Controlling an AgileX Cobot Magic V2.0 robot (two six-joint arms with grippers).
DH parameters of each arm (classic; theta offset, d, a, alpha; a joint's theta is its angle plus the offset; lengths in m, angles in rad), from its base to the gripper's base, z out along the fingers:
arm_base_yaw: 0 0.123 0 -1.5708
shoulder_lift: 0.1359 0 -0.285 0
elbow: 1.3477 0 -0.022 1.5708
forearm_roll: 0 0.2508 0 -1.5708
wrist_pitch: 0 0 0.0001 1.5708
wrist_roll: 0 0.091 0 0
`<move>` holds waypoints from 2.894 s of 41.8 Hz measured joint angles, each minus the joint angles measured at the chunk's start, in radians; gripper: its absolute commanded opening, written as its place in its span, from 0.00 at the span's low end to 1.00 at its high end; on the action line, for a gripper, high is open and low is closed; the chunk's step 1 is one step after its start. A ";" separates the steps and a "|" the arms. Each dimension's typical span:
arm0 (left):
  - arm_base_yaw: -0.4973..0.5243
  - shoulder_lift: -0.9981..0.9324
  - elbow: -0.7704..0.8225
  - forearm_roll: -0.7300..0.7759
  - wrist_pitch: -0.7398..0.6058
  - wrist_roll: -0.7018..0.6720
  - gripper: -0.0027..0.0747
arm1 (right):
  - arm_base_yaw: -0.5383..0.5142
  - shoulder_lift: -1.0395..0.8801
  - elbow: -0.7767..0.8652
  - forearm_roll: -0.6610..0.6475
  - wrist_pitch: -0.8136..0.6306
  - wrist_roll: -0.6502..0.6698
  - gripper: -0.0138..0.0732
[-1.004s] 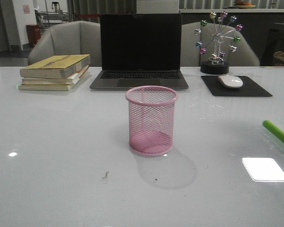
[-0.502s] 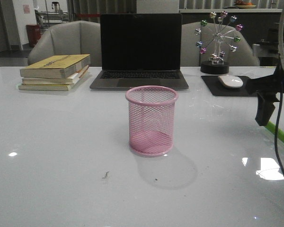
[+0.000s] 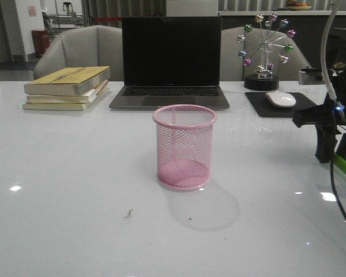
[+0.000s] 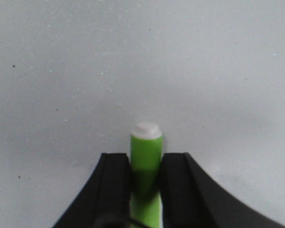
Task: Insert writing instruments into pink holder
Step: 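Lift the green marker with the right gripper and lower it into the pink holder, then open the right gripper and withdraw it upward from the holder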
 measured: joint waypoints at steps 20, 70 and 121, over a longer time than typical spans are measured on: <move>-0.001 0.000 0.000 0.000 0.000 0.000 0.49 | 0.067 -0.279 0.169 -0.010 -0.225 0.000 0.36; -0.001 0.000 0.000 0.000 0.000 0.000 0.49 | 0.567 -0.292 0.655 -0.037 -1.474 0.007 0.73; 0.362 0.522 -0.138 0.117 0.072 -0.138 0.69 | 0.567 -1.252 0.703 -0.031 -0.091 0.007 0.73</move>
